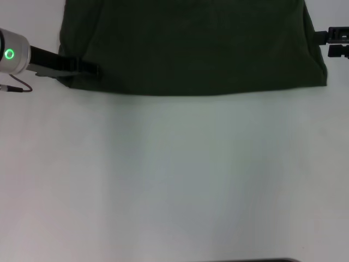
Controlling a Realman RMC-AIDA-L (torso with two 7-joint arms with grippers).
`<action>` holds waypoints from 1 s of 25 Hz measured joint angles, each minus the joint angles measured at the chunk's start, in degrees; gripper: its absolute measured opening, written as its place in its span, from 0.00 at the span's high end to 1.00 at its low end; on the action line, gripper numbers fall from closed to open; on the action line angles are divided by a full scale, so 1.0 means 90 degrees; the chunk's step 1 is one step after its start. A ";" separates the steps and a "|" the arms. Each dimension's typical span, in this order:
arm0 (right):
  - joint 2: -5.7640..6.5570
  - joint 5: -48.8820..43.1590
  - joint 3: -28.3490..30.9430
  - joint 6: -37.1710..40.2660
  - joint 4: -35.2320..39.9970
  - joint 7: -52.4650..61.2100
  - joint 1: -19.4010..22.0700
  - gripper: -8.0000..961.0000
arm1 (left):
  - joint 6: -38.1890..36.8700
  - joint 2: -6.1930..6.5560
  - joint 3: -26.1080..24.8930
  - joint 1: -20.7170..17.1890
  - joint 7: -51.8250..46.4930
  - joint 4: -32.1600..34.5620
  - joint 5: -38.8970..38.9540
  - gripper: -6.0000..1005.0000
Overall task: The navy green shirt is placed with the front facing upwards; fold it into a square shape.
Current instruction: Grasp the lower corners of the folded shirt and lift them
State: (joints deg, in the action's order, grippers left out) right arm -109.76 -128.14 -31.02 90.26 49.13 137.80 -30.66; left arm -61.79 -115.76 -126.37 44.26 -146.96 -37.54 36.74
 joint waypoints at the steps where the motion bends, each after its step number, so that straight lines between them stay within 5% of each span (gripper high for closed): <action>1: 0.0000 0.0000 0.0000 0.0002 0.0000 0.0002 0.0000 0.10 | 0.0028 -0.0007 0.0010 0.0007 0.0000 0.0007 0.0000 0.17; 9: -0.0001 0.0000 0.0105 0.0038 0.0000 0.0005 -0.0039 0.10 | 0.0013 -0.0091 0.0456 0.0142 -0.0291 0.0019 -0.0054 0.17; 14: 0.0009 0.0002 0.0179 0.0137 -0.0001 -0.0001 -0.0047 0.10 | -0.0203 -0.0006 0.0446 0.0235 -0.0728 -0.0037 -0.0245 0.17; 20: 0.0028 0.0007 0.0254 0.0150 -0.0001 0.0013 -0.0061 0.10 | -0.0272 -0.0011 0.0432 0.0270 -0.0803 -0.0045 -0.0398 0.35; 25: 0.0065 -0.0006 0.0242 0.0164 -0.0001 0.0057 -0.0073 0.10 | -0.0352 -0.0014 0.0428 0.0268 -0.0799 -0.0056 -0.0393 0.67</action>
State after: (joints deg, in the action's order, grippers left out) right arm -109.17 -128.19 -28.84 91.74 49.13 138.32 -31.31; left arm -64.95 -115.88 -122.52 46.67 -154.15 -38.04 33.20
